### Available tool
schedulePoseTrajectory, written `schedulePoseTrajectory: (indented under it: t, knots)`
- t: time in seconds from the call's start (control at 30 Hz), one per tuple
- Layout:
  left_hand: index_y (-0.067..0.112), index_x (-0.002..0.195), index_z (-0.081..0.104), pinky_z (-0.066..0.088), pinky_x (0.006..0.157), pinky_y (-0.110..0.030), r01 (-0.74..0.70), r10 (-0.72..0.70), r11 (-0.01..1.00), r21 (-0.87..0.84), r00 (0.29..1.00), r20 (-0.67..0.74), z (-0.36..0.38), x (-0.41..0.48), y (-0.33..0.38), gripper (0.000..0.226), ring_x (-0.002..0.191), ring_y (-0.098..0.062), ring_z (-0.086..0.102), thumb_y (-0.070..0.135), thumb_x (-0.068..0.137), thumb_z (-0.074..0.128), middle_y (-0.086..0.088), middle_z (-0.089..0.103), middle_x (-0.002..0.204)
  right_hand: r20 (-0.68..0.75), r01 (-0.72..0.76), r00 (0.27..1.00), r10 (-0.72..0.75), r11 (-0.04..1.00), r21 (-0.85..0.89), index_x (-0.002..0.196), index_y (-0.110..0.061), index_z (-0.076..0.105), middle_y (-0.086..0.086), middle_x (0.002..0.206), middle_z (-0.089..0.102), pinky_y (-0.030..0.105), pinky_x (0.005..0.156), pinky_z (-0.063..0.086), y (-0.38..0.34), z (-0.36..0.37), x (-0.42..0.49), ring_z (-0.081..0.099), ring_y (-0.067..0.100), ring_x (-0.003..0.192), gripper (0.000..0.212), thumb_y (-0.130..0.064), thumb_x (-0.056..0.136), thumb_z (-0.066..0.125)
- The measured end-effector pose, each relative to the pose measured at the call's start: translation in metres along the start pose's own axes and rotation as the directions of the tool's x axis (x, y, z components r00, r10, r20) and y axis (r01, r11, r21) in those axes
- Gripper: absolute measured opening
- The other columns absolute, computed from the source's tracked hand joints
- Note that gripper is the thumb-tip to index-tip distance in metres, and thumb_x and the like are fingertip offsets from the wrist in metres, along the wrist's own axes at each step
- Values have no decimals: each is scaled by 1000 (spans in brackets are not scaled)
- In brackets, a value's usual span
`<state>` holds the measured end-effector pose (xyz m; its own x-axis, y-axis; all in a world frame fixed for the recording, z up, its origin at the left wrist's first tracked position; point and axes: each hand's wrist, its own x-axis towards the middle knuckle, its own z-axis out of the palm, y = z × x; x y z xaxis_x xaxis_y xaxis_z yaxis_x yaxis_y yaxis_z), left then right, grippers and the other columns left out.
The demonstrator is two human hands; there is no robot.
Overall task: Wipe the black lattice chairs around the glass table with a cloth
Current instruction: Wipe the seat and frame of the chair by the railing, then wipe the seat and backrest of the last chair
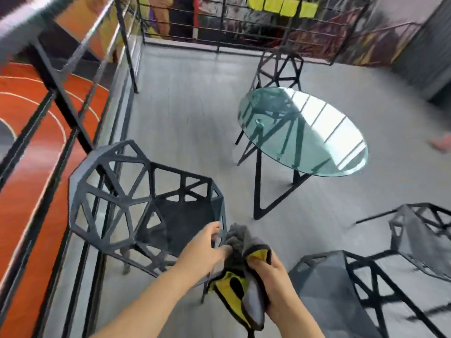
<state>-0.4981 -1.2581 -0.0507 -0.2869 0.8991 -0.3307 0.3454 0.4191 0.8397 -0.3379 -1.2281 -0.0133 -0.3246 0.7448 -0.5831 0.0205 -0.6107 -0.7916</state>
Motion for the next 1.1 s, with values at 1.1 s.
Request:
schedulePoseTrajectory:
  t: [1.1]
  knots:
    - [28,79,60,45,62,-20,-160,140,985,69,961,237,385,-145,217,29,64,-5,58,10,67,78,14,65,64,-508,235,851,-131,961,146,87,-6,68,19,85,65,44,75,47,-31,-473,-220,60,33,81,29,-13,61,58]
